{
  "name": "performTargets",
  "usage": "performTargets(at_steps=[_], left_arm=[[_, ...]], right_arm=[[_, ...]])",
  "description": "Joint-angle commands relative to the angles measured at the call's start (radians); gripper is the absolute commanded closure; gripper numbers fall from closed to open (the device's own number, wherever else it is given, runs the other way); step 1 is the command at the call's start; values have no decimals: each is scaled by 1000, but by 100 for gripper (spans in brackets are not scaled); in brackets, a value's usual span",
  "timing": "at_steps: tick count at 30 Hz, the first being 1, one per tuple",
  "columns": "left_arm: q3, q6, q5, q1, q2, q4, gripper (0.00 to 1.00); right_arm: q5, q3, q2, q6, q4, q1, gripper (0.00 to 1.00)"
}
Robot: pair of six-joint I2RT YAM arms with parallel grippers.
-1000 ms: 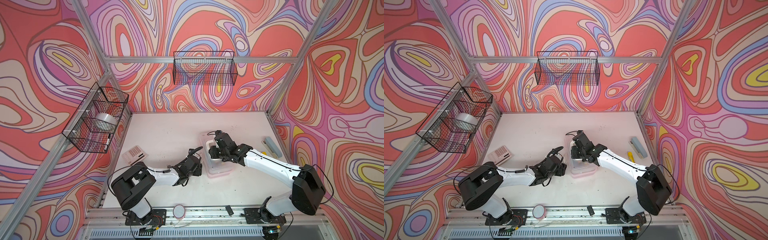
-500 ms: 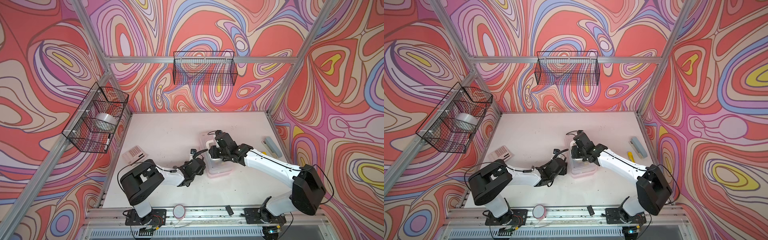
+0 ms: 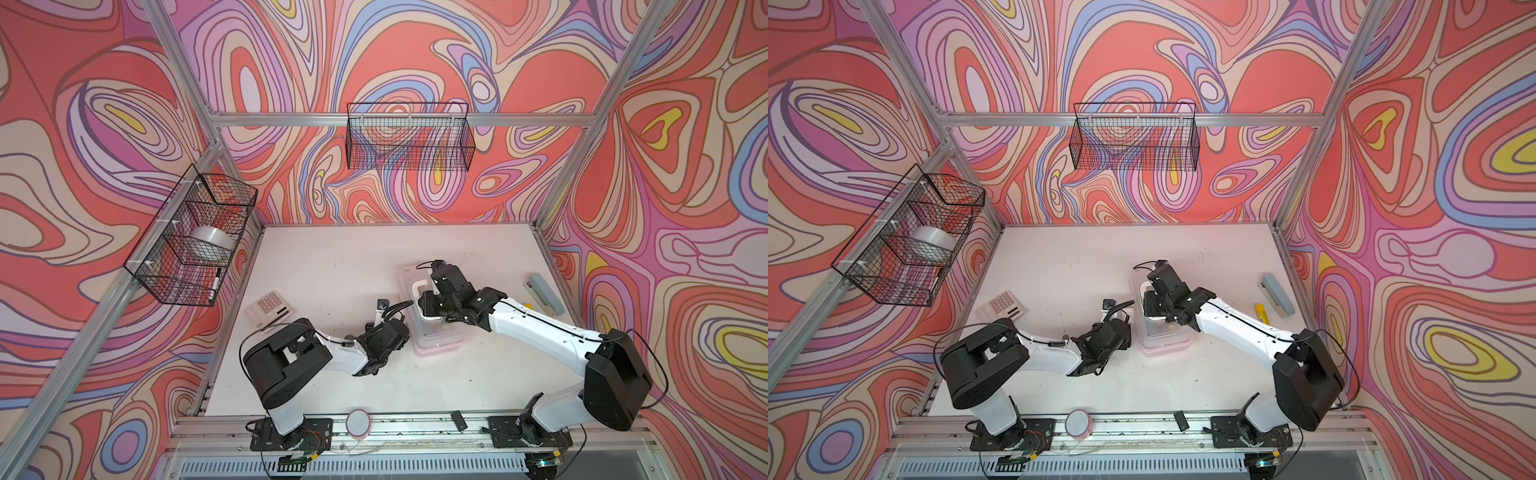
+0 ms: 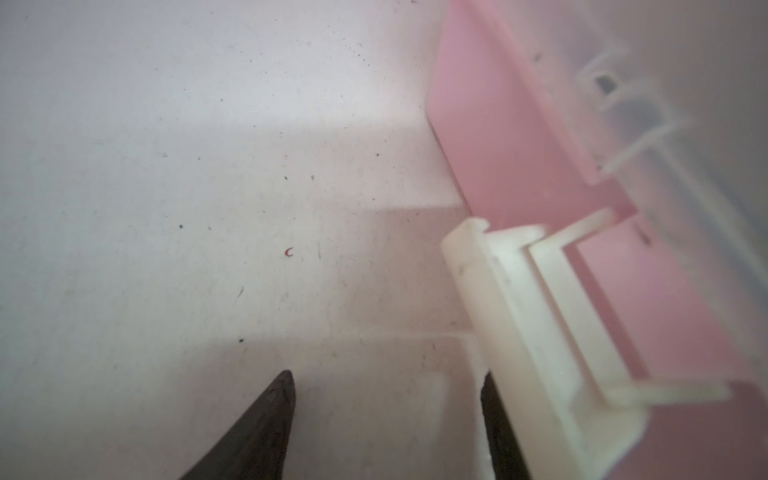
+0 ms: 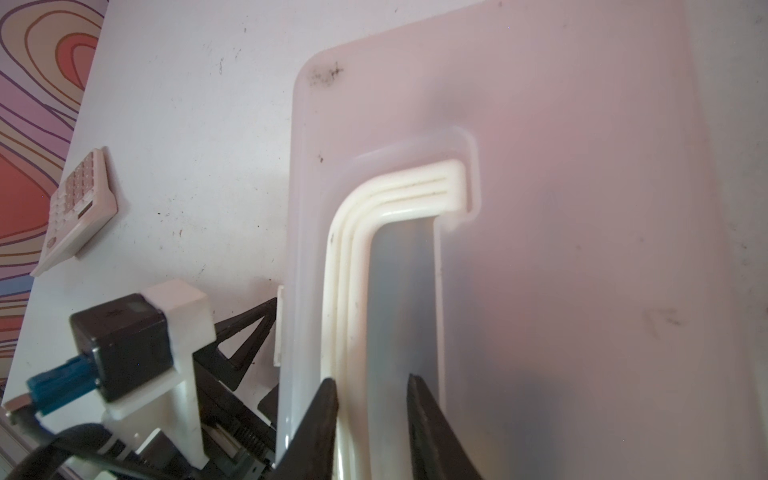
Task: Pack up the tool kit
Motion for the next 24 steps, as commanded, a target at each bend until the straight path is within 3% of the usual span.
performTargets(at_steps=[1,4,7,9,16,24], left_arm=[[-26,4,-42,6,-26,2,28],[-40,20,-26,9,-27,32,27],[-62,63,70,9,-32,75,24],[-140,78,131,9,-33,201,23],[-284,10,230,47,6,482,24],[-408,-50,399,134,35,730,32]], right_arm=[[3,-25,0,-8,-47,-5,70],[-3,-25,5,-7,-42,-6,70],[-8,-24,11,-9,-43,-5,70],[-8,-24,10,-10,-41,-6,70],[-10,-29,19,-11,-36,-6,69],[-19,-21,29,-11,-37,-5,70]])
